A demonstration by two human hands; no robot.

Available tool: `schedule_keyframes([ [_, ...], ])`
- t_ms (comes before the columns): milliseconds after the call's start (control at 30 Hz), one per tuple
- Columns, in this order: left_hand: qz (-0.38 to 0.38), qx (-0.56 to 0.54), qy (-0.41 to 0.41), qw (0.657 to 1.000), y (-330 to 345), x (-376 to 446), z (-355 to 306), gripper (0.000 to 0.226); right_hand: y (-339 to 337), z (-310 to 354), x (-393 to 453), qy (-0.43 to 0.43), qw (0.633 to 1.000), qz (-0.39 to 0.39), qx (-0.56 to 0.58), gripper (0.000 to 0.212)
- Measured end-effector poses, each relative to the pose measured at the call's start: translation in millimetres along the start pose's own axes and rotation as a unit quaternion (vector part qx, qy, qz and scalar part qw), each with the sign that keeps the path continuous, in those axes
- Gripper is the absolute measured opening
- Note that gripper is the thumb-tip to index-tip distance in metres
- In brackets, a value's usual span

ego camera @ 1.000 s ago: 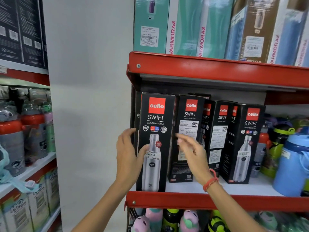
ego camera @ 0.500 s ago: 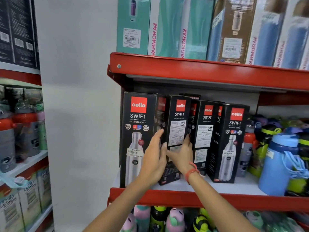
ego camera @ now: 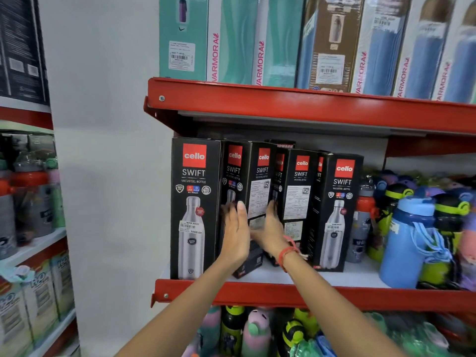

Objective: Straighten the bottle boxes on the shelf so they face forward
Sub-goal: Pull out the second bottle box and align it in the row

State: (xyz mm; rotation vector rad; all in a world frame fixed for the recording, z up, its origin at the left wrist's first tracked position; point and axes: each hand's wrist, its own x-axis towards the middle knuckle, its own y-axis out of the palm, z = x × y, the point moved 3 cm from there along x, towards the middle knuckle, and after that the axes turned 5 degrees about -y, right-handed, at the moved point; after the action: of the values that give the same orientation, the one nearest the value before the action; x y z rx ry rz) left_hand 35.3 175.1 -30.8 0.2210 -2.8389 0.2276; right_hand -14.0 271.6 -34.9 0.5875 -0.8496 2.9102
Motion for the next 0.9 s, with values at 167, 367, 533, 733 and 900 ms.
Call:
schedule_keyframes([
  [167,0.012,0.008,0.004,1.000,-12,-1,-2,0.061,4,-3,0,-0.011,0.998,-0.032,0.046,0.129],
  [367,0.009,0.039,-0.021,0.999,-9,1,4,0.068,-29,-14,-9,-0.058,0.988,0.009,0.144,0.111],
  [533,-0.015,0.028,0.068,0.997,-14,-5,-12,0.071,-58,-3,-19,-0.082,0.970,0.061,0.219,0.095],
  [733,0.036,0.016,0.128,0.991,-28,-20,-17,0.086,-83,7,-31,-0.117,0.959,0.177,0.189,0.098],
  [900,-0.001,0.036,0.167,0.985,-28,-20,-7,0.087,-77,13,-34,-0.142,0.961,0.197,0.136,0.100],
])
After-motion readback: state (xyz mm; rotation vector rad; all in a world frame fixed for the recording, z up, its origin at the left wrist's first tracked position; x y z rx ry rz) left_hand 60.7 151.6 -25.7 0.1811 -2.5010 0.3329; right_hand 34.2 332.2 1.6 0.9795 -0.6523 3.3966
